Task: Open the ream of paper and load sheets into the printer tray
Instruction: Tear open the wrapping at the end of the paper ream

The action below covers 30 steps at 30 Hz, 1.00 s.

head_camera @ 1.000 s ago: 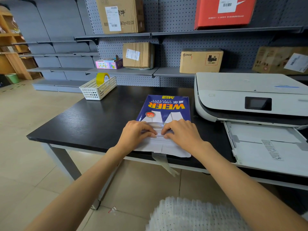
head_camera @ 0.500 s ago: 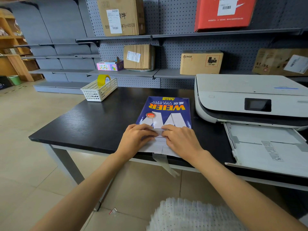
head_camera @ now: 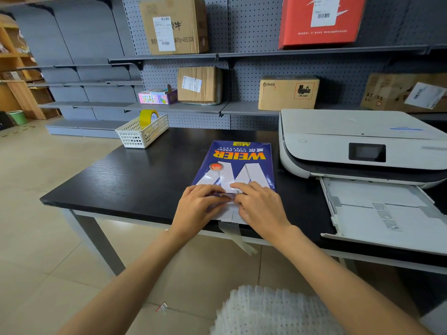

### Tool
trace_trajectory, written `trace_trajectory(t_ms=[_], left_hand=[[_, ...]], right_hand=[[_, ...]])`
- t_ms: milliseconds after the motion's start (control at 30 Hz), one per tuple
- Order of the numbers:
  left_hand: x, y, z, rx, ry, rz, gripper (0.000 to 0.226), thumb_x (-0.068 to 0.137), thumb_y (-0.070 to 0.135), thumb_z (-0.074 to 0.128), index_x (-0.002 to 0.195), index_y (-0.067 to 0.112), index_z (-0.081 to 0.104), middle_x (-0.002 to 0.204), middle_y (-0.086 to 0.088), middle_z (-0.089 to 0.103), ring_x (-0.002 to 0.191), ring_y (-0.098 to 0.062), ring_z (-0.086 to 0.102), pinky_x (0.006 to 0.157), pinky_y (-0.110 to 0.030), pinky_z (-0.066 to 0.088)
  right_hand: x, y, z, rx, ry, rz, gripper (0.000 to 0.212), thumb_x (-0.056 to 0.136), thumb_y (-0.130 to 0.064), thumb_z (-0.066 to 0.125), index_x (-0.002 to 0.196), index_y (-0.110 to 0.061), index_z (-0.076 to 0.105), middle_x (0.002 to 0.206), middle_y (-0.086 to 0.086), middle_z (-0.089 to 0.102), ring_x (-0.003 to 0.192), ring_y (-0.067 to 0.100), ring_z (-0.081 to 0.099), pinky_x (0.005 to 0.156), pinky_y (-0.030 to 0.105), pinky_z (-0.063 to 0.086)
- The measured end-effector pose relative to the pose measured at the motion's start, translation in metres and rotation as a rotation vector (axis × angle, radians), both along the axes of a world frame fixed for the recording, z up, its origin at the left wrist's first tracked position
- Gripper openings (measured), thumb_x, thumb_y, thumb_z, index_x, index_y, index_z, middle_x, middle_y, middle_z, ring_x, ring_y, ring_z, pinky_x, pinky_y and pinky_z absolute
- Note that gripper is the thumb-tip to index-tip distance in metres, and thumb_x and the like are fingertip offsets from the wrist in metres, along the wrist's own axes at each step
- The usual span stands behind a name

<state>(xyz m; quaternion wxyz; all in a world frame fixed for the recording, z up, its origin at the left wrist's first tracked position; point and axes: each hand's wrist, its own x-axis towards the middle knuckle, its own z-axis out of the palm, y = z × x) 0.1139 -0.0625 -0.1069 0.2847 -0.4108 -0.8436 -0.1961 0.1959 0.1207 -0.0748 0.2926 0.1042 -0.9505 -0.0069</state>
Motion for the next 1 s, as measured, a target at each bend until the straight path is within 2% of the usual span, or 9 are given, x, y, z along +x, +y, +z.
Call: trace_trajectory(t_ms=[100,267,467,700,900,1000], left_hand=[[0.006,-0.001,-0.002,0.009,-0.013,0.000,0.031,0.092,0.041,0.049,0.109,0.035,0.074,0.123,0.011,0.064,0.118,-0.012,0.055,0.094,-0.032,0.042],[0.012,-0.006,-0.004,0.057,-0.020,0.022,0.020,0.088,0.027,0.069,0.106,0.035,0.075,0.126,0.009,0.064,0.121,-0.016,0.054,0.095,-0.035,0.041],[0.017,-0.011,-0.003,0.023,-0.030,0.062,0.028,0.085,0.025,0.073,0.108,0.041,0.072,0.128,0.012,0.061,0.124,-0.014,0.049,0.099,-0.033,0.038],[0.018,-0.008,0.001,-0.025,-0.049,0.066,0.039,0.083,0.023,0.076,0.115,0.045,0.068,0.132,0.010,0.058,0.127,-0.013,0.042,0.101,-0.035,0.040],[0.014,-0.005,0.005,-0.027,-0.037,0.039,0.036,0.086,0.023,0.072,0.115,0.043,0.069,0.133,0.007,0.058,0.125,-0.017,0.049,0.103,-0.034,0.037],[0.012,-0.005,0.005,-0.018,-0.037,0.027,0.035,0.086,0.022,0.072,0.114,0.043,0.070,0.132,0.007,0.058,0.124,-0.017,0.051,0.103,-0.034,0.036]], right_hand=[[0.003,0.001,-0.003,-0.007,0.015,-0.002,0.020,0.068,-0.017,0.085,0.085,-0.021,0.076,0.120,-0.002,0.069,0.091,0.019,0.068,0.057,0.029,0.053],[0.009,0.002,-0.005,-0.007,0.026,0.001,0.016,0.070,-0.019,0.084,0.083,-0.022,0.075,0.120,-0.002,0.068,0.092,0.018,0.068,0.060,0.028,0.054],[0.013,0.001,-0.005,-0.008,0.022,-0.011,0.017,0.071,-0.023,0.085,0.086,-0.023,0.077,0.116,-0.004,0.070,0.094,0.018,0.068,0.062,0.030,0.057],[0.014,0.012,-0.002,-0.006,-0.004,-0.072,0.026,0.071,-0.022,0.084,0.093,-0.024,0.070,0.114,-0.004,0.068,0.091,0.020,0.066,0.061,0.029,0.051],[0.010,0.019,-0.001,-0.013,-0.032,-0.071,0.026,0.075,-0.021,0.080,0.094,-0.024,0.062,0.108,-0.005,0.065,0.091,0.019,0.063,0.063,0.023,0.040],[0.009,0.018,-0.001,-0.032,-0.022,-0.064,0.024,0.074,-0.019,0.078,0.090,-0.024,0.060,0.102,-0.006,0.066,0.087,0.018,0.063,0.061,0.023,0.040]])
